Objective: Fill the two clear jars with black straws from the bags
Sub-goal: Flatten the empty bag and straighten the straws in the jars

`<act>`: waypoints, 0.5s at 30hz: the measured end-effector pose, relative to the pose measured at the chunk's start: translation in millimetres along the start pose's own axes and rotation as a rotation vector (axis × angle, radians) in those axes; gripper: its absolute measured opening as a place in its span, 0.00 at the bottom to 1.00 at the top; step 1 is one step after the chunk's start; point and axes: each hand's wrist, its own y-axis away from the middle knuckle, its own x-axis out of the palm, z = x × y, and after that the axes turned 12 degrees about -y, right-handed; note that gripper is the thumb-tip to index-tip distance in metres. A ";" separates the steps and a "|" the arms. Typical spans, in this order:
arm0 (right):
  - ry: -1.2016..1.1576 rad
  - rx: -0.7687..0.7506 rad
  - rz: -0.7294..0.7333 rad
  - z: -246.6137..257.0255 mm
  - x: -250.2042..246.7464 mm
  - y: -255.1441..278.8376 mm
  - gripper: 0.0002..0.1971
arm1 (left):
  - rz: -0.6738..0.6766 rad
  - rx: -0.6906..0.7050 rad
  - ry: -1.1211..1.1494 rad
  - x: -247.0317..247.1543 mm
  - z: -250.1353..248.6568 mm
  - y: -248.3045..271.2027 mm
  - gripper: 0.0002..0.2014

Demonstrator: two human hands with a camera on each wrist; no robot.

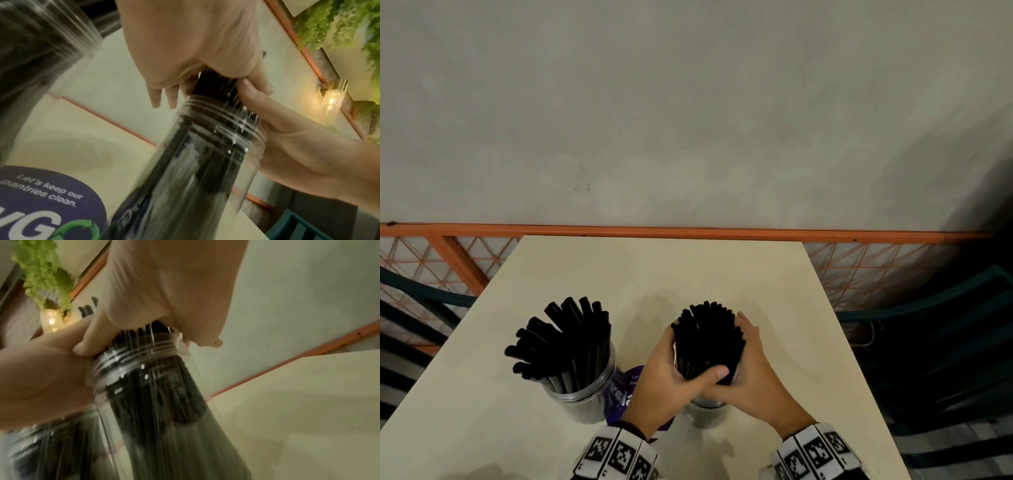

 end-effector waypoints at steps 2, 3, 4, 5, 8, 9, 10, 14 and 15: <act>-0.060 0.059 -0.006 -1.7 -6.2 11.4 0.55 | 0.065 0.025 -0.027 -7.7 1.4 3.9 0.47; -0.082 0.111 -0.037 -5.4 -8.0 19.3 0.60 | 0.100 0.020 -0.052 -12.4 3.9 6.3 0.55; -0.103 0.164 -0.073 -9.0 -8.5 29.4 0.63 | 0.129 -0.009 -0.084 -17.8 7.6 9.8 0.62; -0.130 0.213 -0.113 -14.8 -6.9 41.1 0.65 | 0.151 -0.050 -0.116 -23.9 11.4 14.7 0.66; -0.202 0.353 -0.280 -34.2 14.5 76.4 0.64 | 0.195 -0.145 -0.138 -43.6 27.0 35.9 0.64; -0.217 0.389 -0.332 -41.4 26.5 86.3 0.59 | 0.204 -0.177 -0.116 -50.5 31.9 44.1 0.60; -0.212 0.416 -0.360 -45.2 40.1 94.4 0.50 | 0.214 -0.220 -0.091 -58.7 35.9 51.8 0.55; -0.132 0.360 -0.239 -40.6 90.1 99.3 0.26 | 0.159 -0.365 -0.160 -96.8 47.9 72.8 0.33; -0.126 0.325 -0.159 -33.4 98.2 93.3 0.25 | 0.134 -0.412 -0.222 -107.1 50.3 75.3 0.26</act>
